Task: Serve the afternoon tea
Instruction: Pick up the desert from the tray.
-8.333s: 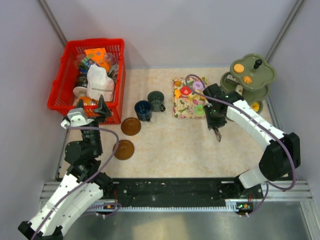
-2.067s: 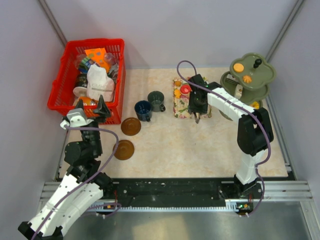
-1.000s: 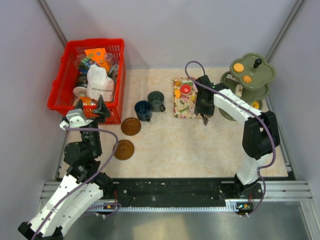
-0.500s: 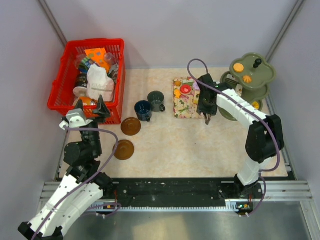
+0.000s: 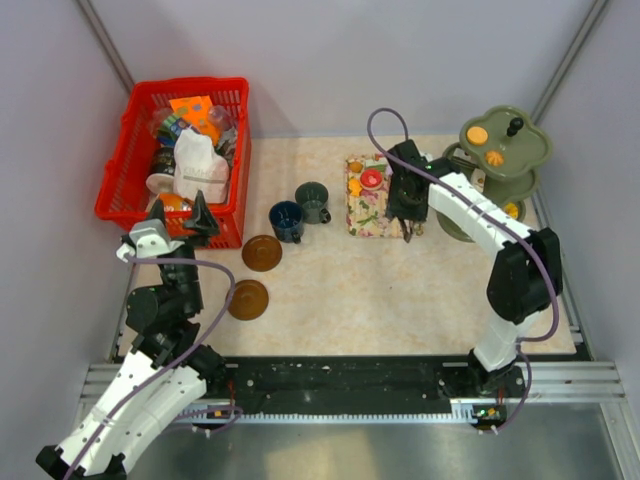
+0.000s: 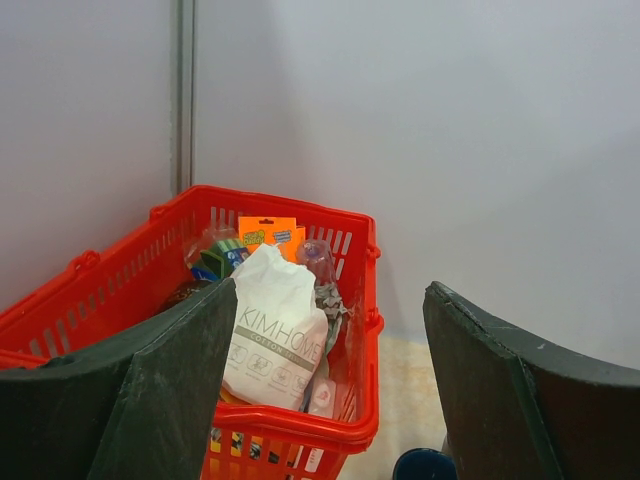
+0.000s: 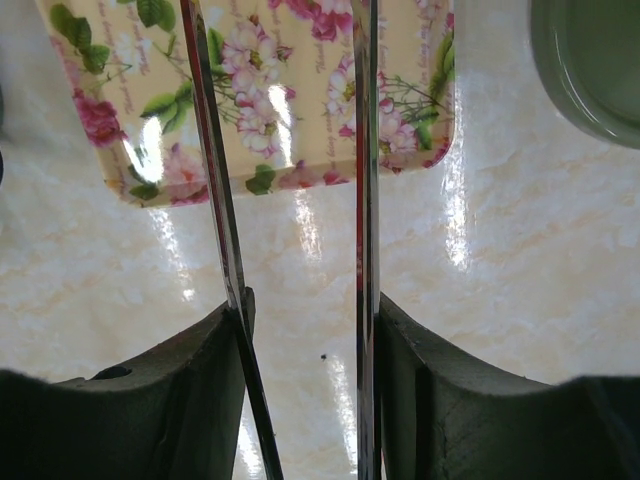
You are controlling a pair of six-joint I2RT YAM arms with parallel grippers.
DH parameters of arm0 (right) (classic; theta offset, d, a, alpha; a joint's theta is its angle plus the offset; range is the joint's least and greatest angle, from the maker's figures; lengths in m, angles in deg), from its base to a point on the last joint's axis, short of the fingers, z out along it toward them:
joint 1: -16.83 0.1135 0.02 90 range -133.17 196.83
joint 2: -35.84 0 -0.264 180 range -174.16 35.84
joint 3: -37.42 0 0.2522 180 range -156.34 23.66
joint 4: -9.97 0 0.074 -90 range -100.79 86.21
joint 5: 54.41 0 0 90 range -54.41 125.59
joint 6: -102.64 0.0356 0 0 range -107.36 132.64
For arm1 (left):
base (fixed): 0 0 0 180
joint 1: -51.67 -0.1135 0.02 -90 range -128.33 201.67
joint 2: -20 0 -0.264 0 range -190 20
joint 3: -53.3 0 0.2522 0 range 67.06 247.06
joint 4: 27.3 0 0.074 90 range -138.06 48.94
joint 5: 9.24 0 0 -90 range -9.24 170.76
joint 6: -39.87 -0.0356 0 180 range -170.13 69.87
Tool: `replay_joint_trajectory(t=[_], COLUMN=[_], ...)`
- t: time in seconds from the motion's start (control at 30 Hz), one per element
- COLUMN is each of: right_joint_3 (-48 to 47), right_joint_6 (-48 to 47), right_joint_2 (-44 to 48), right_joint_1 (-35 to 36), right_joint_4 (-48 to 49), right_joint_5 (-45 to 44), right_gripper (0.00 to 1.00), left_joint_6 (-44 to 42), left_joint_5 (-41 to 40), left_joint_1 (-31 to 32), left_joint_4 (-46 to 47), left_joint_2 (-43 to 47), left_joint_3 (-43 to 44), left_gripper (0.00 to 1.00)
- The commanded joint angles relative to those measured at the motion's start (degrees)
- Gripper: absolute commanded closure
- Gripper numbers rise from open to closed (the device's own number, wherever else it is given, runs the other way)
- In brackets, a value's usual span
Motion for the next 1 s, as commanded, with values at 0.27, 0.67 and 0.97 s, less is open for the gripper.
replay_joint_trajectory(t=[0.27,0.67,0.97], right_joint_3=[-3.07,-3.6,-2.81], right_joint_6=[-0.82,-1.43,-1.7], right_joint_2=[-5.02,-8.54,-4.06], right_joint_1=[0.64,1.43,2.13], right_joint_4=[0.46,1.07,0.46], right_joint_5=[-1.1,-1.09,-1.1], right_gripper=[0.52,0.54,0.72], left_joint_6=[-0.57,-0.66,-0.75], left_joint_5=[0.08,-0.01,-0.01], left_joint_1=[0.11,0.2,0.11], left_joint_4=[2.09,2.09,2.17], left_joint_2=[0.49,0.58,0.49], left_joint_3=[0.1,0.1,0.01], left_gripper=[0.2,0.2,0.2])
